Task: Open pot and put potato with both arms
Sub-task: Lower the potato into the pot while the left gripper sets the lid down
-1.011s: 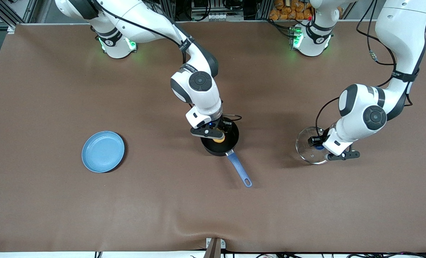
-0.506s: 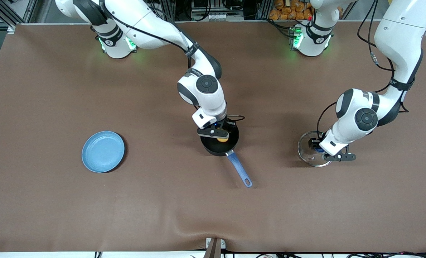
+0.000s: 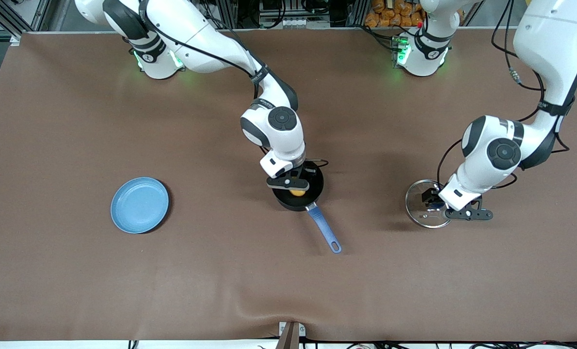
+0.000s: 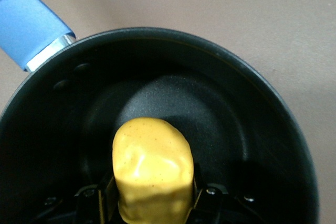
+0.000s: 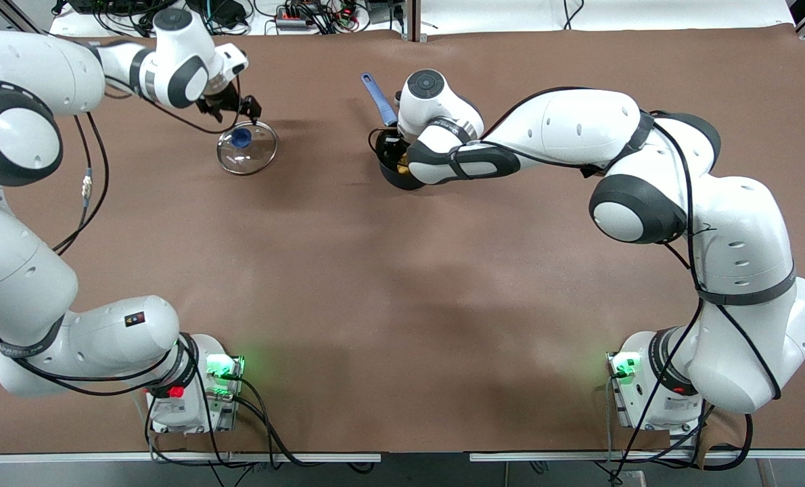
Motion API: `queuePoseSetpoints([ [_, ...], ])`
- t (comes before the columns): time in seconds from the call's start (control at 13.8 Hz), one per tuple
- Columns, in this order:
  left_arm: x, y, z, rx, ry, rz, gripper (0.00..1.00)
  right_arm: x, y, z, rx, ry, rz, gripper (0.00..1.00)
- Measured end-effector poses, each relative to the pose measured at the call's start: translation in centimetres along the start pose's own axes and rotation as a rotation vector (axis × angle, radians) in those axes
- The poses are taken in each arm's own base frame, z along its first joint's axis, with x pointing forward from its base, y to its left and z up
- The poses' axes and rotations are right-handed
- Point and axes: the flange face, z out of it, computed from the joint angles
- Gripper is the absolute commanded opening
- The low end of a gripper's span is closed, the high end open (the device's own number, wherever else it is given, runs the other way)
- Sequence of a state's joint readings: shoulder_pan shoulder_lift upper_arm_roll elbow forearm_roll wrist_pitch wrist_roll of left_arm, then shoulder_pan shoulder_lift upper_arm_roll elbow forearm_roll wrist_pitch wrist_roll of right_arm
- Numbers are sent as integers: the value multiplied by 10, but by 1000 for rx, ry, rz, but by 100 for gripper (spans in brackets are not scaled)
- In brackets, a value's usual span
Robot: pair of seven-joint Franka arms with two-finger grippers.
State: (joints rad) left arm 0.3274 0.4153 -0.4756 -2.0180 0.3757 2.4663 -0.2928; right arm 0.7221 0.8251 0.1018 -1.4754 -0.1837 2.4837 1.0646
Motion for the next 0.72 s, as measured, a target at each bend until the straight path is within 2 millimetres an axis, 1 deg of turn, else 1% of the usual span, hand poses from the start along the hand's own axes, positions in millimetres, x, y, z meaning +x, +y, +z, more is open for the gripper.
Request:
queuePoseSetpoints([
  [0.14, 8, 29, -45, -4, 2, 14, 100, 0, 0, 0, 4, 2, -3, 0],
  [0.22, 14, 43, -73, -12, -8, 9, 100, 0, 0, 0, 4, 3, -3, 0],
  [0.29, 21, 51, -103, -9, -24, 6, 100, 0, 0, 0, 6, 3, -3, 18],
  [0.36, 30, 55, -135, 1, -34, 2, 100, 1, -1, 1, 12, 7, -3, 41],
  [0.43, 39, 54, -165, 12, -38, -6, 100, 1, -1, 1, 20, 10, -3, 72],
  [0.51, 47, 50, -191, 17, -31, -18, 100, 1, -2, 1, 25, 13, -3, 95],
  [0.58, 54, 44, -214, 19, -18, -31, 100, 2, -1, 2, 27, 15, -2, 100],
  [0.72, 61, 34, -248, 23, -11, -54, 100, 5, 1, 6, 31, 19, 1, 100],
])
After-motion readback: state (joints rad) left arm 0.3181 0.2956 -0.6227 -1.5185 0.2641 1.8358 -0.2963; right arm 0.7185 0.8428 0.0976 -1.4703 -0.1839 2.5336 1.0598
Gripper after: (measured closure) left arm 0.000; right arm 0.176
